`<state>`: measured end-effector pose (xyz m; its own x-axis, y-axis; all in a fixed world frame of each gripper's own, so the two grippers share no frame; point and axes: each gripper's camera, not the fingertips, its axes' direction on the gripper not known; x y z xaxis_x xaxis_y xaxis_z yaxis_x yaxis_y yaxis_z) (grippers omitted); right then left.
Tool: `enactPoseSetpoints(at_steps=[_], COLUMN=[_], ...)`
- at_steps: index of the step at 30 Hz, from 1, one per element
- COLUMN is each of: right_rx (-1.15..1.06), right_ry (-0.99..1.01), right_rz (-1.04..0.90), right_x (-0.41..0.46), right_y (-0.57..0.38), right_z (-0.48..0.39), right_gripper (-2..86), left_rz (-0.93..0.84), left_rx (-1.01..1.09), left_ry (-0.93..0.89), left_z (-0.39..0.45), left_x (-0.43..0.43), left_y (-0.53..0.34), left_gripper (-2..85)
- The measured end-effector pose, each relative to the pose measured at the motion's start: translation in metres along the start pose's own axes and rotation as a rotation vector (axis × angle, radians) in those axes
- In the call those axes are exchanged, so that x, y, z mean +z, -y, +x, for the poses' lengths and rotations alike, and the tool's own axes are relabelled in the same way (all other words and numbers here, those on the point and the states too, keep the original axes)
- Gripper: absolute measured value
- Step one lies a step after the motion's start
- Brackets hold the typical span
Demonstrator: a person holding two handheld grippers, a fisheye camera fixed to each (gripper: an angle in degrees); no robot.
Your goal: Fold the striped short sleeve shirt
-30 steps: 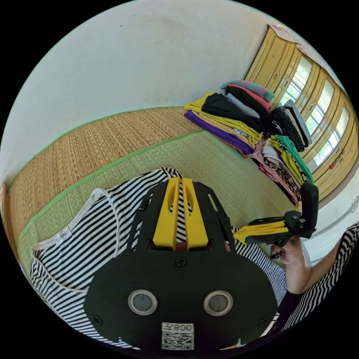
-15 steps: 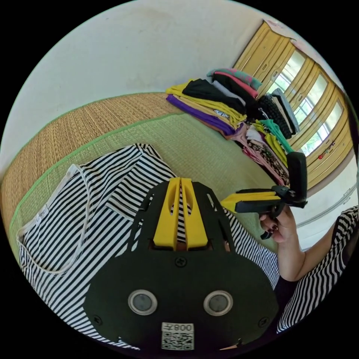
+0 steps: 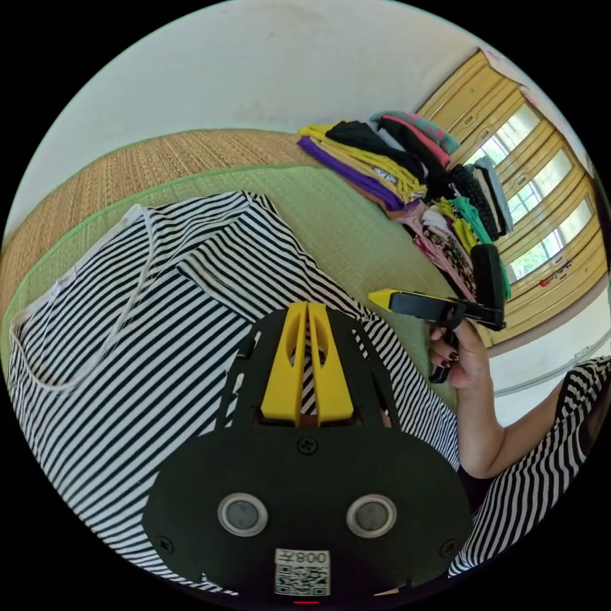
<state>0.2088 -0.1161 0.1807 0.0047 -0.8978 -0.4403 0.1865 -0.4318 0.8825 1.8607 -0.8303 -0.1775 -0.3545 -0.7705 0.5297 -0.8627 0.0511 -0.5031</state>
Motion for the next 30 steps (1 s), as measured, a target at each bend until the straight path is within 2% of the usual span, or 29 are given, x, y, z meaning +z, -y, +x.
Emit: enactPoseSetpoints(at_steps=[2, 5, 13, 19, 24, 30], right_rx=[0.116, 0.193, 0.199, 0.321, 0.272, 0.026], right_ry=[0.176, 0.339, 0.328, 0.487, 0.394, 0.331], right_rz=[0.095, 0.212, 0.135, 0.154, 0.073, -0.094], right_x=[-0.011, -0.022, -0.005, 0.007, 0.032, 0.120], right_y=[-0.009, -0.017, -0.002, 0.007, 0.018, 0.062], right_z=[0.031, 0.049, 0.021, 0.011, -0.061, -0.232], right_gripper=[0.0, 0.0, 0.1, 0.2, 0.9, 3.8], left_rz=[0.058, 0.133, 0.411, 0.590, 0.730, 0.841], left_rx=[-0.052, -0.170, -0.663, -0.942, -1.065, -1.081], left_ry=[0.000, -0.003, 0.266, 0.262, 0.111, -0.015], left_z=[-0.013, -0.039, -0.112, -0.172, -0.210, -0.243], left_x=[-0.011, -0.029, -0.109, -0.125, -0.103, -0.070], left_y=[-0.032, -0.100, -0.359, -0.513, -0.605, -0.680], left_gripper=[0.2, 0.5, 4.3, 7.4, 8.0, 7.5])
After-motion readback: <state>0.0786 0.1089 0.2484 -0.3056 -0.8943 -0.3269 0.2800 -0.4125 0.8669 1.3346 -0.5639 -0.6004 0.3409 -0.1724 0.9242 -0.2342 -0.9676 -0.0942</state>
